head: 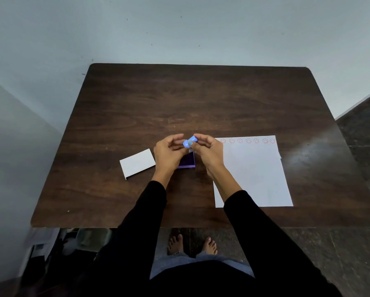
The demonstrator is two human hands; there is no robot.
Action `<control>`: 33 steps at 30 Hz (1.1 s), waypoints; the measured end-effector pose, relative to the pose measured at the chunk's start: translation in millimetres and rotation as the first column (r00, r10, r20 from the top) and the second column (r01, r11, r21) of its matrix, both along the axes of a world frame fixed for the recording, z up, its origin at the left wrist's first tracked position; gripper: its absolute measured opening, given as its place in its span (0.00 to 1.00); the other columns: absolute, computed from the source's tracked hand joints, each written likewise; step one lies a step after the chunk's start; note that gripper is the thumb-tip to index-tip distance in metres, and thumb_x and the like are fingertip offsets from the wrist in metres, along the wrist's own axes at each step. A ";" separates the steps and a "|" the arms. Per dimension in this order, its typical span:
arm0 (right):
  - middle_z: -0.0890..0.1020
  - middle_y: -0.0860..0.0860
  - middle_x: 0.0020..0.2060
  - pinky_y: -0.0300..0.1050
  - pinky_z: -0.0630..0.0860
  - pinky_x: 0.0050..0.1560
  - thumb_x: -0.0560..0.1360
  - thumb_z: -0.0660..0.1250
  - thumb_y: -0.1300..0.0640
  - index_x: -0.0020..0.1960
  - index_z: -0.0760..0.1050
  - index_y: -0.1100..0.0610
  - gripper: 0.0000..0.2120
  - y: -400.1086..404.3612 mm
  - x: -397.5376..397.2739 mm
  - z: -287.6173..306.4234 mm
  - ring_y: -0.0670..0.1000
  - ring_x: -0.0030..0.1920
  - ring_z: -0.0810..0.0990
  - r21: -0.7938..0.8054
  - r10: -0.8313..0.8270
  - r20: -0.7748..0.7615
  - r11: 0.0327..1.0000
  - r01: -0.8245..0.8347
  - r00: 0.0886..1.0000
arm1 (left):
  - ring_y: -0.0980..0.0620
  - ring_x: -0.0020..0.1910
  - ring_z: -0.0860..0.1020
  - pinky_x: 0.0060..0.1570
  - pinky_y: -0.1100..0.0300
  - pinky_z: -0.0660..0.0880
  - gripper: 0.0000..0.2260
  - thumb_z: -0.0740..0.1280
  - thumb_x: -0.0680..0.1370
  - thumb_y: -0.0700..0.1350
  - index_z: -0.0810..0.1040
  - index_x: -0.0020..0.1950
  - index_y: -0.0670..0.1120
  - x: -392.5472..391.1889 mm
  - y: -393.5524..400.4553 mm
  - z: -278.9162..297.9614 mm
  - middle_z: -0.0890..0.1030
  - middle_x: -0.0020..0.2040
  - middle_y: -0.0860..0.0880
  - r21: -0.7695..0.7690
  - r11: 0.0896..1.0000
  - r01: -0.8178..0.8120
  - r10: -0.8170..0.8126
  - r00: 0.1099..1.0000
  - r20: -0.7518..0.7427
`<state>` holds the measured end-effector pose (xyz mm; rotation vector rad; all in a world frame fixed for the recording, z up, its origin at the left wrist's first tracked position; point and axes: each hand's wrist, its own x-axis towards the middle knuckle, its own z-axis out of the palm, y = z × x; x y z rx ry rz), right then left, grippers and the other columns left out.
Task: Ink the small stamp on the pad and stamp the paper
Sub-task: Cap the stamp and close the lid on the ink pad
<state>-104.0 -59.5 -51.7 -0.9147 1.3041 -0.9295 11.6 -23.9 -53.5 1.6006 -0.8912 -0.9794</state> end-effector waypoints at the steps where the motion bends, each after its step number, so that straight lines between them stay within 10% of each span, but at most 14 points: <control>1: 0.84 0.54 0.47 0.45 0.80 0.51 0.69 0.74 0.64 0.52 0.79 0.57 0.12 0.9 0.1 0.1 0.50 0.49 0.83 0.005 -0.003 -0.005 1.000 0.003 1.000 | 0.57 0.45 0.83 0.47 0.65 0.80 0.22 0.76 0.67 0.34 0.77 0.60 0.40 -0.4 0.8 -0.3 0.84 0.44 0.48 -0.001 1.000 0.001 -0.001 1.000 -0.009; 15: 0.83 0.48 0.42 0.38 0.80 0.47 0.68 0.75 0.61 0.47 0.78 0.51 0.11 1.0 -5.0 7.2 0.46 0.46 0.83 -0.054 0.015 -0.165 0.998 -0.024 0.986 | 0.56 0.50 0.82 0.52 0.64 0.78 0.34 0.75 0.68 0.33 0.68 0.71 0.47 -3.4 6.1 0.8 0.83 0.47 0.50 -0.031 0.998 0.055 -0.055 0.998 0.021; 22: 0.82 0.52 0.40 0.30 0.68 0.36 0.69 0.70 0.64 0.47 0.78 0.58 0.07 1.9 -21.9 9.2 0.47 0.40 0.77 -0.235 0.086 -0.660 0.920 -0.314 0.746 | 0.53 0.54 0.78 0.49 0.76 0.74 0.23 0.65 0.74 0.29 0.71 0.67 0.43 5.8 11.0 -0.1 0.79 0.56 0.46 -0.045 0.992 -0.120 0.125 0.983 0.133; 33: 0.82 0.56 0.48 0.41 0.72 0.43 0.68 0.72 0.60 0.51 0.76 0.58 0.12 16.8 -22.9 9.4 0.54 0.47 0.79 -0.089 0.192 -0.799 0.899 -0.429 0.569 | 0.56 0.48 0.78 0.46 0.77 0.73 0.15 0.63 0.76 0.33 0.74 0.62 0.42 18.1 26.8 0.9 0.79 0.52 0.49 -0.118 0.937 -0.330 0.344 0.929 0.137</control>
